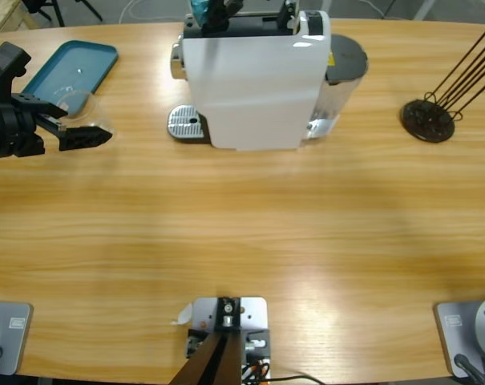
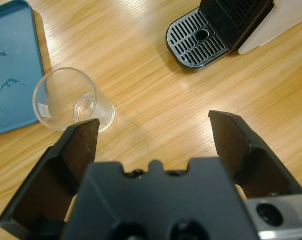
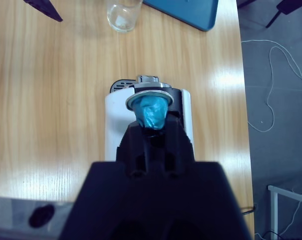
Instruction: Pour coffee
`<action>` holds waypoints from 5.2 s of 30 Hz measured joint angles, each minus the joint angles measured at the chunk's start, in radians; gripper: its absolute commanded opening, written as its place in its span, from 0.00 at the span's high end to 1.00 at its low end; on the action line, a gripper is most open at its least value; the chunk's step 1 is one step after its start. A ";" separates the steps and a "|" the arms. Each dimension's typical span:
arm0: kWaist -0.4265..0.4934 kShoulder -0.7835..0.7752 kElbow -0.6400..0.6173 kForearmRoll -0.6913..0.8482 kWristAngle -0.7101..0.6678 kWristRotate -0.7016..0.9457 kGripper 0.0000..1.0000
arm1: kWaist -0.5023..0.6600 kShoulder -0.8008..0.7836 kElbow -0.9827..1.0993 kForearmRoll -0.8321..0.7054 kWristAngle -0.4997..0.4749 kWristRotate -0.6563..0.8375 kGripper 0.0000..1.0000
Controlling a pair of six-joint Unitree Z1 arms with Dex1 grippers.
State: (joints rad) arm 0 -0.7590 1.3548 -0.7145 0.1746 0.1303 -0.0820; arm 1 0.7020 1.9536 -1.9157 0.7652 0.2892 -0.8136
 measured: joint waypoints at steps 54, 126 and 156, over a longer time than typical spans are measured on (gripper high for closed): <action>0.000 0.004 0.000 0.000 -0.004 0.000 0.06 | -0.001 0.096 -0.344 0.272 -0.041 0.000 0.68; 0.000 0.052 -0.002 0.000 -0.016 0.000 0.00 | 0.251 -0.152 0.391 -0.516 -0.818 0.600 1.00; 0.000 0.052 -0.003 0.000 -0.016 0.000 0.00 | 0.330 -0.067 0.458 -0.628 -0.762 0.731 1.00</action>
State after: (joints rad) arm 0 -0.7594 1.4067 -0.7171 0.1744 0.1138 -0.0820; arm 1 1.0318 1.8866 -1.4576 0.1372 -0.4728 -0.0824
